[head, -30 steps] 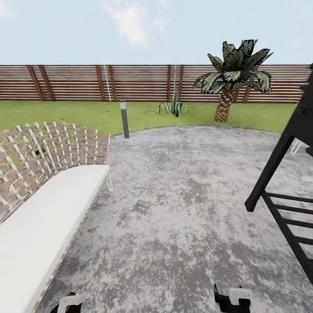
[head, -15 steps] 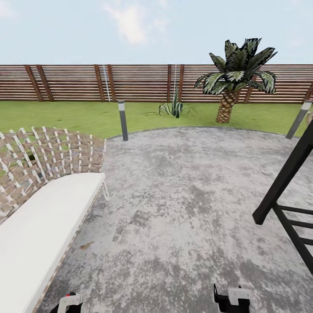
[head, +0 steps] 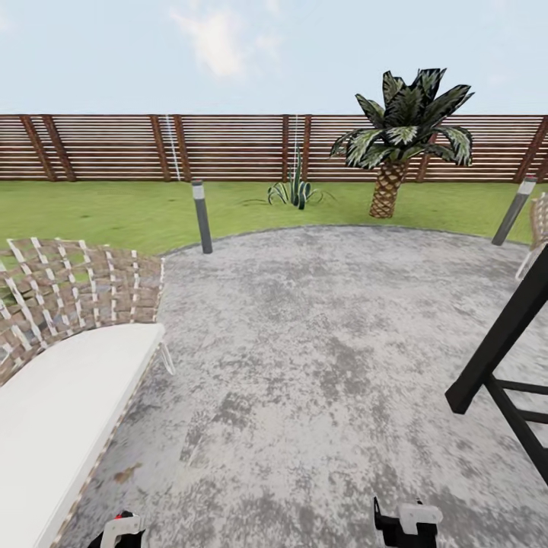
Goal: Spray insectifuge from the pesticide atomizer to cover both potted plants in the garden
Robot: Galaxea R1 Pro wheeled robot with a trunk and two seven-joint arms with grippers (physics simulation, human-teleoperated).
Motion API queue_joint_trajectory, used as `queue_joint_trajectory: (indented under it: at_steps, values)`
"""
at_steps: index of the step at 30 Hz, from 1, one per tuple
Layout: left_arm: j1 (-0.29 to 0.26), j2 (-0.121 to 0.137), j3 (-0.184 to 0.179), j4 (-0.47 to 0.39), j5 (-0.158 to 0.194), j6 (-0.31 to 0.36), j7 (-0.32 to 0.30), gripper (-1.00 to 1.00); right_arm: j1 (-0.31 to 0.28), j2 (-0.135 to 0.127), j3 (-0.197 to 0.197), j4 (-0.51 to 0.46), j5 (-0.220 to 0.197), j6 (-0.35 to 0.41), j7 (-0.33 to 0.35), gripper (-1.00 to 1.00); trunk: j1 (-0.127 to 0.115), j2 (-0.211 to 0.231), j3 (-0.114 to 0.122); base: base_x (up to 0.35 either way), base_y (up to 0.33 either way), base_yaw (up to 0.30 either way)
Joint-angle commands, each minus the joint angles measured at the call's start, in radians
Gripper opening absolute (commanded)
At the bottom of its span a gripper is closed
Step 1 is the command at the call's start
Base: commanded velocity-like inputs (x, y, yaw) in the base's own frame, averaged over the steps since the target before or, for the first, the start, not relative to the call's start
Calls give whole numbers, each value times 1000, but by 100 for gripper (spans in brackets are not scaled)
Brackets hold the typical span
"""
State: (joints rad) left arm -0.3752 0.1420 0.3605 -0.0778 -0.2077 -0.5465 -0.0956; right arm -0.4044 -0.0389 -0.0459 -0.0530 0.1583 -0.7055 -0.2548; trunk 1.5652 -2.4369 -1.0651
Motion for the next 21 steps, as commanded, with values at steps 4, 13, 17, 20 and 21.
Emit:
queue_joint_trajectory:
  at_steps: [4, 13, 17, 20, 21]
  values:
    - [-1, 0, 9, 1, -5, -3, -6, -100, -1, 0, -5, 1, 10, -2, -6, 100, 0, 0, -1, 336, 0, 0]
    - [-1, 0, 9, 0, -5, -3, -6, -100, -1, 0, -5, 1, 10, -2, -6, 100, 0, 0, -1, 336, 0, 0]
    - [-1, -1, 9, 1, -5, -3, -6, -100, -1, 0, -5, 1, 11, -2, -6, 100, 0, 0, 1, 336, 0, 0]
    - [-1, 0, 9, 1, -5, -3, -6, -100, -1, 1, -5, 8, 11, -2, -6, 100, 0, 0, 5, 337, 0, 0]
    - [-1, -1, 9, 1, -5, -2, -6, -100, -1, 1, -5, 10, 11, -2, -6, 100, 0, 0, 7, 336, 0, 0]
